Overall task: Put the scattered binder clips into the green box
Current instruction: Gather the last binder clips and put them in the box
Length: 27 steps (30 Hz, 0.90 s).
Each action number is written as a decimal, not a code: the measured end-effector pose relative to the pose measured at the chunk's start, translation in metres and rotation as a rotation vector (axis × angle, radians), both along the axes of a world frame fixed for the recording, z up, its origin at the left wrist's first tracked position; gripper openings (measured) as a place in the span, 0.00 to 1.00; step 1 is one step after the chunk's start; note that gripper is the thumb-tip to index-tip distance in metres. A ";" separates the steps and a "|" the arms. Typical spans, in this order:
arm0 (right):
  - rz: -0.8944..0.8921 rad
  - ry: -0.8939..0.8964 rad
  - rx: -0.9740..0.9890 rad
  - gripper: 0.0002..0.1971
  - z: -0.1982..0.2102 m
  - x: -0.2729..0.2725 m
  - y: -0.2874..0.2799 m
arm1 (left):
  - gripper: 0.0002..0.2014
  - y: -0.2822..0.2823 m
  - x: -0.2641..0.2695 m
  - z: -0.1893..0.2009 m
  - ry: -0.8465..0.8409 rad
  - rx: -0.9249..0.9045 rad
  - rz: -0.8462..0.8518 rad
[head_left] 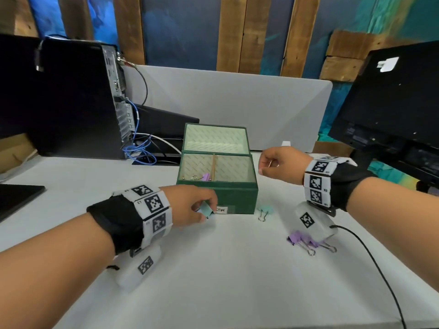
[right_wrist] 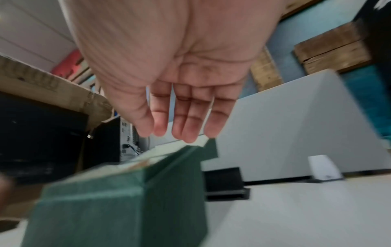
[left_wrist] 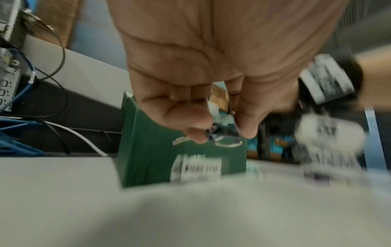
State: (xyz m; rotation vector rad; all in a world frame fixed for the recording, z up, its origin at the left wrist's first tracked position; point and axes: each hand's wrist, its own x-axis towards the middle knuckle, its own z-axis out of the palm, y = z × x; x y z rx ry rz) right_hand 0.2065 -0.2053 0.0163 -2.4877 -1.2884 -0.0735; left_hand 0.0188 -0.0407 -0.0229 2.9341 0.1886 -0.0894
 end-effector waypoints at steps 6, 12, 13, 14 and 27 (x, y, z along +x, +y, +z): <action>-0.029 0.006 -0.465 0.06 -0.027 0.014 -0.039 | 0.12 0.019 0.023 0.048 -0.302 -0.027 0.114; -0.085 0.235 -0.629 0.20 -0.034 0.011 -0.064 | 0.21 0.034 0.050 0.038 -0.230 0.043 0.211; -0.090 0.272 -0.638 0.22 -0.035 0.011 -0.069 | 0.23 0.034 0.053 0.035 -0.215 0.044 0.226; -0.093 0.306 -0.648 0.25 -0.038 0.010 -0.074 | 0.26 0.034 0.054 0.032 -0.205 0.051 0.242; 0.132 0.217 -0.642 0.18 -0.052 -0.003 -0.080 | 0.18 -0.091 0.094 0.016 -0.075 0.222 -0.240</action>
